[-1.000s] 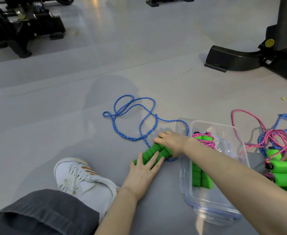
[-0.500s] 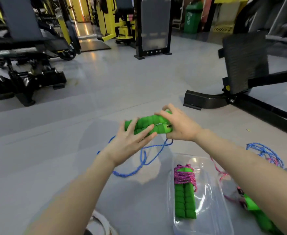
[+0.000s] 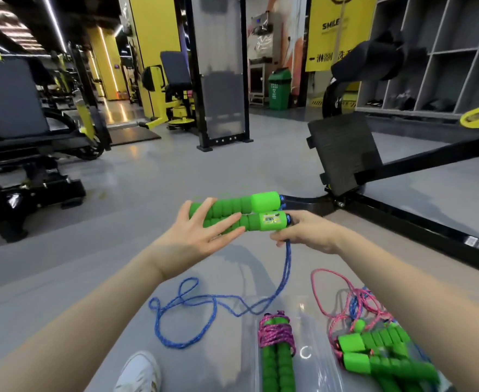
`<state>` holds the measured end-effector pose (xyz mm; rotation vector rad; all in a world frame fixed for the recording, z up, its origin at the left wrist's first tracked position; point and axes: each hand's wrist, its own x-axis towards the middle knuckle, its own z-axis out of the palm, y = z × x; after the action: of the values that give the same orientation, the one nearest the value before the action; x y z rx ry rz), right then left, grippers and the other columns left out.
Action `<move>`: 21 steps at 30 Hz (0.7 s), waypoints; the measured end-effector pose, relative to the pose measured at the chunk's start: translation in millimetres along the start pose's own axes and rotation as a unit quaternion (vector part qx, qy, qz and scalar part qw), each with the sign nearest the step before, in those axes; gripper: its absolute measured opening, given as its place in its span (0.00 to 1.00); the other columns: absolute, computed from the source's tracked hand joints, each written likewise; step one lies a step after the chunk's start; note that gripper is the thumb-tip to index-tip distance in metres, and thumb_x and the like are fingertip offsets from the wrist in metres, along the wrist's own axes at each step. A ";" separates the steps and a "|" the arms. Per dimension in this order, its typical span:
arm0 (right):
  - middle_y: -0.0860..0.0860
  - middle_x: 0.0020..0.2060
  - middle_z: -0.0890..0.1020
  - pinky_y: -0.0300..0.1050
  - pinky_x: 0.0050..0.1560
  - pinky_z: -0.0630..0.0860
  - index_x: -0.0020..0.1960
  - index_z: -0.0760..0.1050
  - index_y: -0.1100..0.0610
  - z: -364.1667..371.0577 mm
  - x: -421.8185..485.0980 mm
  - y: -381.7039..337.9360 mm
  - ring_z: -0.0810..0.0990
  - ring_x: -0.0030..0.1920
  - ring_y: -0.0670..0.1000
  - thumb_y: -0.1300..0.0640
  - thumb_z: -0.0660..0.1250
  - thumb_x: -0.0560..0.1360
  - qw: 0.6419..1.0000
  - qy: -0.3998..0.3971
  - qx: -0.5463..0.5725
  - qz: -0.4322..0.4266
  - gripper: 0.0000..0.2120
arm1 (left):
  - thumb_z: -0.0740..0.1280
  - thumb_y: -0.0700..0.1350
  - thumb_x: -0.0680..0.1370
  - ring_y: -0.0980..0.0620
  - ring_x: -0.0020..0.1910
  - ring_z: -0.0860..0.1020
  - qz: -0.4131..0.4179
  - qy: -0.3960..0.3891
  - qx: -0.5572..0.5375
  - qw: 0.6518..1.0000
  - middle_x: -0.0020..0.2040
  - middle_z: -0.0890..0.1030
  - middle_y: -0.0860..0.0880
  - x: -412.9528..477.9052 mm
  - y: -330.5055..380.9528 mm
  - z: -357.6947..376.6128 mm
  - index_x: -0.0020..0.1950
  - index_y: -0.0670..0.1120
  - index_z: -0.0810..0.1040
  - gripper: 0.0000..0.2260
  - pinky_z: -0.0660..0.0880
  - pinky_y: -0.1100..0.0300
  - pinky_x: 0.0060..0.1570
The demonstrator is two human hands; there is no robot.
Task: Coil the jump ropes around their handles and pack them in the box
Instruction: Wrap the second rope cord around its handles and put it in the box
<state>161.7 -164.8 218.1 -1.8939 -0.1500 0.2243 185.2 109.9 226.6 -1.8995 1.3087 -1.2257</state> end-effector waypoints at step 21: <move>0.58 0.55 0.74 0.44 0.50 0.69 0.56 0.75 0.64 -127.2 -20.8 -54.6 0.73 0.51 0.55 0.65 0.58 0.77 0.742 0.463 -0.422 -0.239 0.10 | 0.41 0.31 0.76 0.28 0.53 0.73 -0.207 -0.029 -0.005 0.978 0.65 0.76 0.43 -10.3 12.3 47.5 0.68 0.44 0.72 0.28 0.69 0.44 0.43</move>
<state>171.0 -268.4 311.8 -2.5236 -0.0417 -1.3533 220.7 111.2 191.2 -2.2719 0.9161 -1.3458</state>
